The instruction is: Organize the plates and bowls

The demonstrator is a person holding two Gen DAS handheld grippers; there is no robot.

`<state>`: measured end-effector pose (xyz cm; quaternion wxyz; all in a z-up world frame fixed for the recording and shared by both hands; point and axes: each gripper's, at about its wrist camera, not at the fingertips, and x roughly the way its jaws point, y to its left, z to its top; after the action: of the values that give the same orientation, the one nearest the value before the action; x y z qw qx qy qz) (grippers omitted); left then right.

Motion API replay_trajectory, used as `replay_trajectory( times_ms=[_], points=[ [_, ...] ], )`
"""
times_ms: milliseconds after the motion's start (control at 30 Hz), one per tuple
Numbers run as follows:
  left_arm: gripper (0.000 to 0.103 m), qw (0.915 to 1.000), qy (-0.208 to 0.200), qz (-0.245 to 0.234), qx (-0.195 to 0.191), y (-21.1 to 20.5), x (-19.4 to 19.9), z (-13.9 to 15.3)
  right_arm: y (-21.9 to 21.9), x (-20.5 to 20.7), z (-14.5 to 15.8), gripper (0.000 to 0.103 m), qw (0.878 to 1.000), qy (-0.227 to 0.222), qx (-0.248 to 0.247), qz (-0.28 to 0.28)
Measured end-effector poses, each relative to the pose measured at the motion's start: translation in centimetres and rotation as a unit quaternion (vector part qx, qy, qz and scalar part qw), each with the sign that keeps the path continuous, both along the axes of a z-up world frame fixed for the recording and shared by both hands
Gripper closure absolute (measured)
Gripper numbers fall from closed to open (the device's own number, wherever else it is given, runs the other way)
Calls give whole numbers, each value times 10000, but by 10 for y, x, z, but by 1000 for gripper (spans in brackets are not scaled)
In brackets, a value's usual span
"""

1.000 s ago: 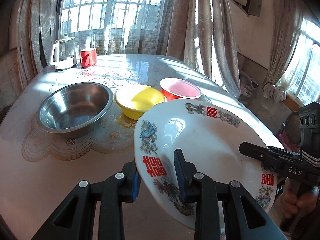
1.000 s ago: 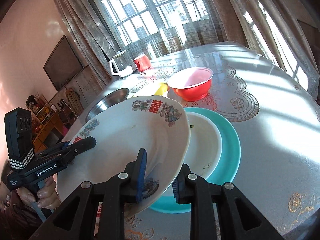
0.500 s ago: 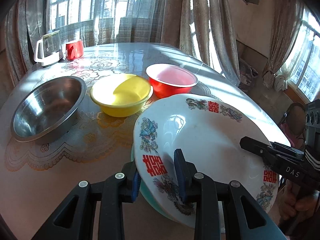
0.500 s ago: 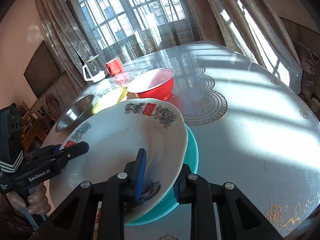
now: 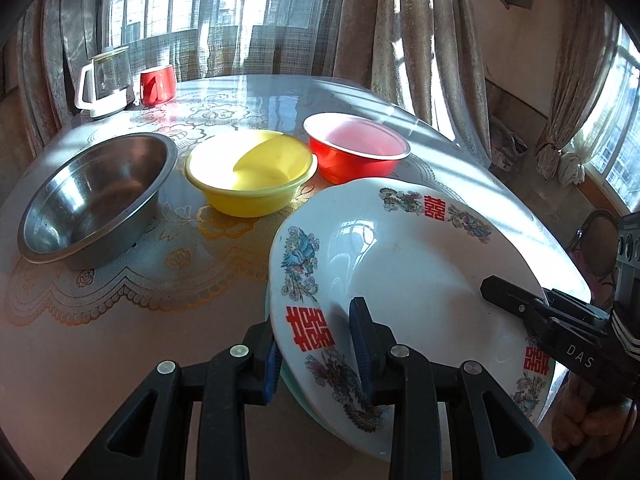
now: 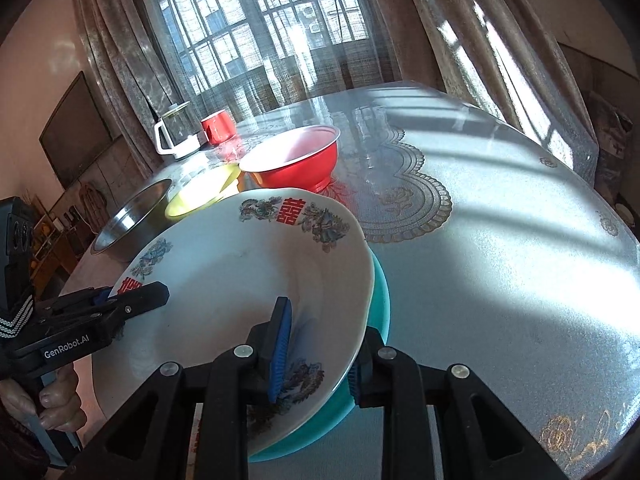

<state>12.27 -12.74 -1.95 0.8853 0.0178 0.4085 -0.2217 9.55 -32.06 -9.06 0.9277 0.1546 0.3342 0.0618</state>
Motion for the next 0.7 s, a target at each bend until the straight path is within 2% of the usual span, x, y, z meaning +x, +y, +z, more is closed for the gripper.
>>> replay_trajectory(
  times_ms=[567,700],
  points=[
    [71,9997,-185,171,65,8,-16,9,2,2,0,76,9997,193,101,-142],
    [71,9994,-225,261,14,14,-21,13,1,-1,3,71,9994,236,193,-153]
  ],
)
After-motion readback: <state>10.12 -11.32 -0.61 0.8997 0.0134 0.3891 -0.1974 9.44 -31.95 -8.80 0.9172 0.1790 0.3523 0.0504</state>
